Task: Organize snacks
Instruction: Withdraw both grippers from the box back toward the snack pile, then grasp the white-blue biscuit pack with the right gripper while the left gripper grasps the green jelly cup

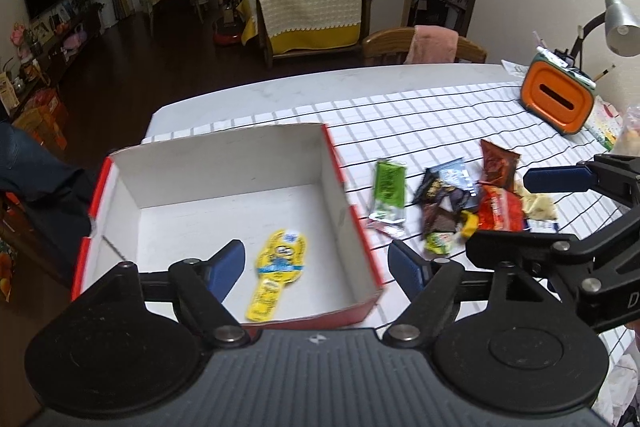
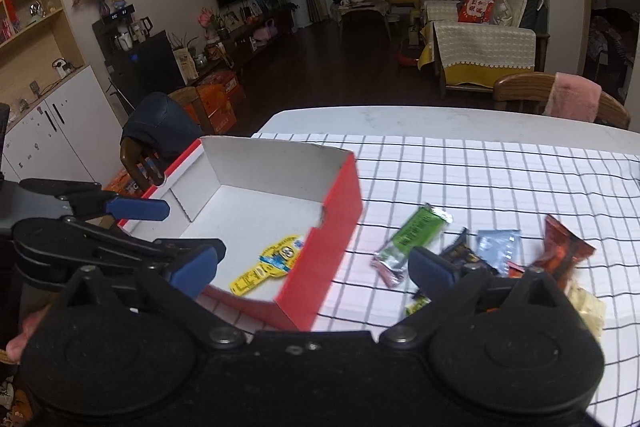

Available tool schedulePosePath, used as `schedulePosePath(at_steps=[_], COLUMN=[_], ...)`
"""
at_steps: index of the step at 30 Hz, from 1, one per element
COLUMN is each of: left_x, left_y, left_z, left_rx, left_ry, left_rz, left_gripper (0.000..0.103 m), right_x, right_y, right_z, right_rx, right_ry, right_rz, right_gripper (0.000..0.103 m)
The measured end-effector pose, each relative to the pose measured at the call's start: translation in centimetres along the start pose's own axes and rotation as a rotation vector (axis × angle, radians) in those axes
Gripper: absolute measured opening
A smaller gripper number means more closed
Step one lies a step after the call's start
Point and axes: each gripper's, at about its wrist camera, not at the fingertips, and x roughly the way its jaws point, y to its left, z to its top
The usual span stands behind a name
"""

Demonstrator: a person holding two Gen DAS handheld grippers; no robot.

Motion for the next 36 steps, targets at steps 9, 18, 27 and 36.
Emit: schedulePosePath(at_steps=[9,18,27,36], left_x=[0.7,4.0,8.5,13.5], left_y=[-5.3,-9.5,-12.2,-13.5], left_z=[0.1,-0.5,-0.8,-1.0], left_rx=[0.024,0.037,0.065,0.086], left_ry=[-0.018,0.032,0.096,0.175], left_rz=[-0.029,-0.059,-0.081,-0.047], left_gripper=[0.085,0.085,0.085,0.085], right_x=[-3.2,-4.7,-3.7,-0.1], right_y=[-5.0,-10.8,-15.8,-19.7], right_z=[-2.5,-5.8,-7.7,-9.9], right_rx=[0.046,0.023,0.005,-0.083], right_ry=[-0.003,0.036,0.075,0.165], right_rz=[-0.022,-0.107,-0.14,-0.168], right_gripper=[0.103,0.103,0.103,0.101])
